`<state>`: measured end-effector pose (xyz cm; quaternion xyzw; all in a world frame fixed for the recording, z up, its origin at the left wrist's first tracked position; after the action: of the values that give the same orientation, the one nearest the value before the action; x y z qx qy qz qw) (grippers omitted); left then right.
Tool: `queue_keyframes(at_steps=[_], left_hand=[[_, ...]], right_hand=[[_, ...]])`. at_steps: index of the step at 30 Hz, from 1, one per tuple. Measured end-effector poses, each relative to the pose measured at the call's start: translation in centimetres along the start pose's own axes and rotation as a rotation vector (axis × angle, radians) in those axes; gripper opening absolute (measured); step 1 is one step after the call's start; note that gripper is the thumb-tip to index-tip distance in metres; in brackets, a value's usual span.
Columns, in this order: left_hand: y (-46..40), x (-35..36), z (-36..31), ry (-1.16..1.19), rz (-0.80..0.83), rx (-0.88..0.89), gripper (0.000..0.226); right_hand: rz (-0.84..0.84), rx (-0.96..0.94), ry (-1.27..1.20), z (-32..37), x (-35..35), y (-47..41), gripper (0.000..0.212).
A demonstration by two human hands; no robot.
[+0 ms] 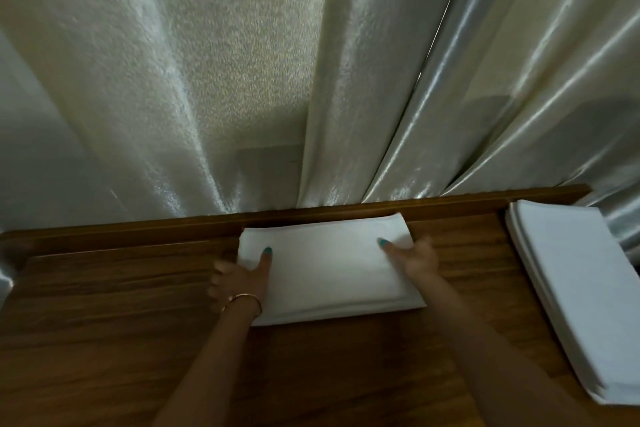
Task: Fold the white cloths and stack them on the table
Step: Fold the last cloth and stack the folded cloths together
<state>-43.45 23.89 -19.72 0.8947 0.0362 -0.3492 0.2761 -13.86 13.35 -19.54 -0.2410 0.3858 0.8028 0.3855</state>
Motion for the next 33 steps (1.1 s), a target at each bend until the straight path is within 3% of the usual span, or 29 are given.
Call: queue_keyframes(at_steps=[6, 11, 13, 16, 19, 24, 28, 33], left_hand=[[1.1, 0.0, 0.2, -0.083, 0.07, -0.02, 0.112], [-0.6, 0.2, 1.5, -0.059, 0.194, -0.025, 0.145], [-0.6, 0.1, 1.5, -0.027, 0.252, -0.024, 0.14], [0.2, -0.5, 1.1, 0.002, 0.313, -0.035, 0.111], [1.0, -0.6, 1.6, 0.026, 0.343, -0.046, 0.123], [3.5, -0.4, 2.3, 0.02, 0.288, 0.06, 0.084], [5.0, 0.6, 0.5, -0.172, 0.265, 0.186, 0.099], [8.5, 4.2, -5.7, -0.29, 0.317, 0.398, 0.098]], right_hand=[[0.026, 0.039, 0.155, -0.9, -0.4, 1.3, 0.09], [0.141, 0.127, 0.117, -1.7, -1.0, 2.3, 0.095], [0.208, 0.182, 0.097, -2.3, -1.3, 2.7, 0.104], [0.322, 0.239, 0.141, -3.5, -1.6, 3.8, 0.109], [0.377, 0.293, 0.125, -5.3, -2.0, 5.3, 0.099], [0.333, 0.346, -0.027, -7.6, -1.5, 8.3, 0.092], [0.144, 0.337, -0.156, -8.8, -2.9, 9.9, 0.094], [-0.011, 0.324, -0.295, -11.8, -7.7, 10.7, 0.069]])
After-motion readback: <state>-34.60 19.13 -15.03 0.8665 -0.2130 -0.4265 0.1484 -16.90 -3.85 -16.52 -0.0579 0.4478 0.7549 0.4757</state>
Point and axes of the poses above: each hand's wrist, its own y-axis away from the middle knuckle, its own x-axis out of the palm, z = x × y, the point moved 3 cm from there along -y, towards the middle knuckle, and after that the axes turned 5 degrees about y, right-handed, at the moved point
